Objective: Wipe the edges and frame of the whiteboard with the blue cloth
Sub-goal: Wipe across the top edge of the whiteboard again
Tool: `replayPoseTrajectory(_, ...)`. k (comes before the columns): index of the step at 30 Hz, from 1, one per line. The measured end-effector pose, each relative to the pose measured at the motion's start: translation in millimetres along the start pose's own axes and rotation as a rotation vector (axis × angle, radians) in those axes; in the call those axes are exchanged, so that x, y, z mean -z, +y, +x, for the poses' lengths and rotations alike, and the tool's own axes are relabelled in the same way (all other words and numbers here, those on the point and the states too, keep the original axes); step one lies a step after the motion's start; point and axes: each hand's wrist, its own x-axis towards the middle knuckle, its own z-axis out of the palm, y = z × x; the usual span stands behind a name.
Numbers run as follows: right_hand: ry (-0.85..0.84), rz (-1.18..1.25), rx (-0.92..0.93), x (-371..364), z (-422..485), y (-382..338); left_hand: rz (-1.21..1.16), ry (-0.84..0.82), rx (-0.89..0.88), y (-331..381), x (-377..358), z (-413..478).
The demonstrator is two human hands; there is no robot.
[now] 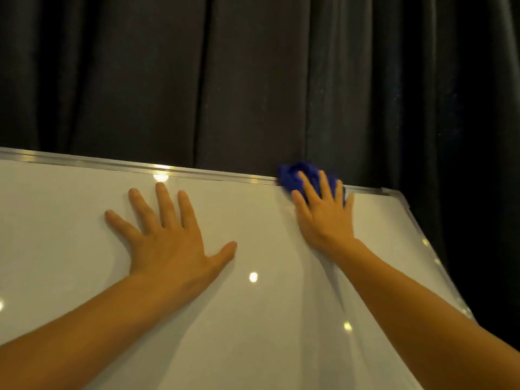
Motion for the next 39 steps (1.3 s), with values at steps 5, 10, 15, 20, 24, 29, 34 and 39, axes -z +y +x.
replayPoseTrajectory(5, -0.076, 0.242, -0.204, 1.7, 27.8, 19.3, 0.001, 0.004, 0.040, 109.4, -13.1, 2.0)
replayPoseTrajectory(10, -0.141, 0.098, 0.726, 2.8, 29.5, 78.5, 0.036, -0.007, 0.081, 191.6, -26.9, 1.0)
replayPoseTrajectory(15, -0.062, 0.043, -0.004, 15.3, 71.4, 156.9, 0.017, -0.026, 0.106, 212.8, -32.1, -2.7)
replayPoseTrajectory(20, -0.100, 0.158, 0.468, -2.1, 27.0, 108.3, 0.028, -0.056, 0.099, 246.5, -25.8, -4.3)
replayPoseTrajectory(24, -0.038, -0.083, 0.561, 11.2, 42.5, 152.8, 0.045, -0.061, 0.016, 251.5, -22.3, -6.8)
replayPoseTrajectory(29, -0.042, -0.053, 0.001, 24.8, 47.2, 227.4, 0.031, -0.092, -0.148, 270.5, -34.0, -16.7)
replayPoseTrajectory(34, -0.115, -0.006, 0.305, 18.8, 19.1, 220.7, 0.067, -0.018, -0.143, 309.6, -42.8, -17.0)
replayPoseTrajectory(39, -0.195, 0.261, -0.051, 43.6, 34.4, 271.2, 0.066, 0.048, -0.280, 337.7, -59.3, -37.1)
